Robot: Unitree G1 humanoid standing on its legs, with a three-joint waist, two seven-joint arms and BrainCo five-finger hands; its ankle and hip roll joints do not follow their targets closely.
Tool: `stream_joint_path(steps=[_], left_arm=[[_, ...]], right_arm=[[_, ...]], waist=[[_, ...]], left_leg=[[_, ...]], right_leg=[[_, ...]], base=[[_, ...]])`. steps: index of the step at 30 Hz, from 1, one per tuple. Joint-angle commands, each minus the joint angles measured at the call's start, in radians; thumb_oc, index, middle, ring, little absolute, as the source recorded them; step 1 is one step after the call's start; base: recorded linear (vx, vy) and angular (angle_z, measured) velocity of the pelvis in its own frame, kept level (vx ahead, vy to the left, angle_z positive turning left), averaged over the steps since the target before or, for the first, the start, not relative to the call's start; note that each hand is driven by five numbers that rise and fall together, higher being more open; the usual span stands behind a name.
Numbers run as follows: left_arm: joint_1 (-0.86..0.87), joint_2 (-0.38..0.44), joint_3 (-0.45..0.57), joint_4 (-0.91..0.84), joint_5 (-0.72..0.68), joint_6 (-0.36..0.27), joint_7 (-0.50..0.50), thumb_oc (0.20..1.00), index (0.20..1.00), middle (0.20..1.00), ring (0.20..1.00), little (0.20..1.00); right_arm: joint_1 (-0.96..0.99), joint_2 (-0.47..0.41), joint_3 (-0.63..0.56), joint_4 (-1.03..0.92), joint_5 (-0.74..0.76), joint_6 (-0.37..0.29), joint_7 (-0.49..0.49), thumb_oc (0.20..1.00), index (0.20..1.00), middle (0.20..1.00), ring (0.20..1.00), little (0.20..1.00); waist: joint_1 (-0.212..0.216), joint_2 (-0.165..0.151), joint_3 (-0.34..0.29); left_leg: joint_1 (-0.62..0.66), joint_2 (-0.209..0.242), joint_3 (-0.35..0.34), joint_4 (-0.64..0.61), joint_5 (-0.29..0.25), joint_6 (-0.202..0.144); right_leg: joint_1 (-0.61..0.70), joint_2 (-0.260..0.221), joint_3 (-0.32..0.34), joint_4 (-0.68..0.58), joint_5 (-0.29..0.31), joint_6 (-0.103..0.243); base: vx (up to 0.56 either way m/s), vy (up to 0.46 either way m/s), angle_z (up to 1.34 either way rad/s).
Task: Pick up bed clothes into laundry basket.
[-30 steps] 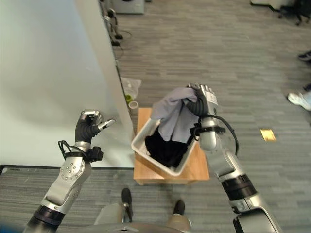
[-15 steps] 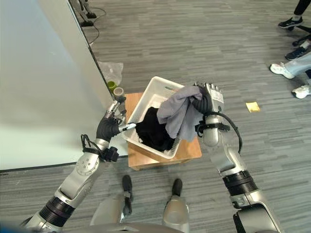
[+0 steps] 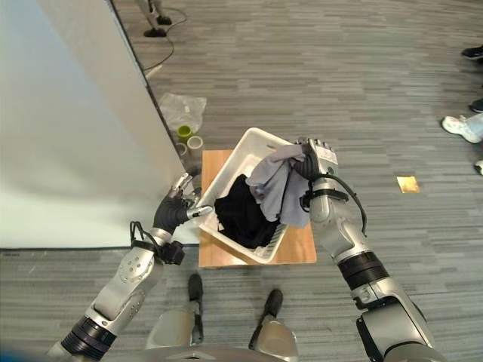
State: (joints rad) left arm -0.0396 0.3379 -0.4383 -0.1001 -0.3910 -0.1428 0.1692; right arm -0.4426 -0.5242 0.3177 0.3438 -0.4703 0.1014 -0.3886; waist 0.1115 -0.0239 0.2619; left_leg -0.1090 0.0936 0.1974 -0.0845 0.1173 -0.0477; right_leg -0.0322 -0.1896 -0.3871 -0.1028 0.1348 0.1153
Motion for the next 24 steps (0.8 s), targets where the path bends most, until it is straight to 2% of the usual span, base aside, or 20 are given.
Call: stream_joint_path(steps=[1, 7, 15, 19, 24], left_arm=[[-0.049, -0.004, 0.007, 0.024, -0.072, -0.05, 0.021, 1.0, 1.0, 1.0, 1.0, 1.0], [-0.047, 0.004, -0.007, 0.035, -0.066, -0.054, 0.006, 1.0, 1.0, 1.0, 1.0, 1.0], [-0.035, -0.001, 0.007, 0.043, -0.07, -0.049, 0.01, 1.0, 1.0, 1.0, 1.0, 1.0], [-0.031, -0.006, 0.032, 0.047, -0.057, -0.039, 0.021, 1.0, 1.0, 1.0, 1.0, 1.0], [-0.033, -0.011, 0.048, 0.053, -0.034, -0.025, 0.03, 1.0, 1.0, 1.0, 1.0, 1.0]], right_arm=[[-0.116, -0.035, 0.018, 0.042, 0.019, -0.017, -0.008, 1.0, 1.0, 1.0, 1.0, 1.0], [-0.162, -0.037, 0.064, 0.152, 0.053, -0.027, 0.006, 1.0, 1.0, 1.0, 1.0, 1.0], [-0.167, -0.043, 0.052, 0.119, 0.075, -0.034, 0.009, 1.0, 1.0, 1.0, 1.0, 1.0], [-0.098, -0.049, -0.023, -0.039, 0.095, -0.055, -0.001, 1.0, 1.0, 1.0, 1.0, 1.0], [0.042, -0.01, -0.117, -0.169, 0.16, -0.091, -0.004, 1.0, 1.0, 1.0, 1.0, 1.0]], waist=[[0.049, 0.033, -0.012], [0.056, 0.033, -0.002], [0.049, 0.039, -0.017], [0.028, 0.036, -0.04], [0.0, 0.03, -0.063]], left_leg=[[0.005, 0.028, -0.015, -0.003, -0.077, -0.061], [-0.017, 0.04, -0.021, -0.003, -0.065, -0.07], [0.011, 0.043, -0.014, -0.003, -0.075, -0.071], [0.04, 0.04, -0.007, -0.003, -0.084, -0.065], [0.069, 0.038, 0.001, -0.003, -0.098, -0.059]], right_leg=[[0.041, -0.053, -0.075, 0.016, -0.113, 0.078], [0.017, -0.042, -0.066, 0.016, -0.116, 0.073], [0.043, -0.036, -0.055, 0.016, -0.13, 0.068], [0.066, -0.036, -0.048, 0.016, -0.133, 0.068], [0.09, -0.034, -0.043, 0.016, -0.137, 0.067]], base=[[-0.04, -0.034, 0.04], [-0.01, -0.011, 0.07], [0.01, 0.0, 0.0], [0.04, 0.003, -0.04], [0.03, -0.006, -0.03]])
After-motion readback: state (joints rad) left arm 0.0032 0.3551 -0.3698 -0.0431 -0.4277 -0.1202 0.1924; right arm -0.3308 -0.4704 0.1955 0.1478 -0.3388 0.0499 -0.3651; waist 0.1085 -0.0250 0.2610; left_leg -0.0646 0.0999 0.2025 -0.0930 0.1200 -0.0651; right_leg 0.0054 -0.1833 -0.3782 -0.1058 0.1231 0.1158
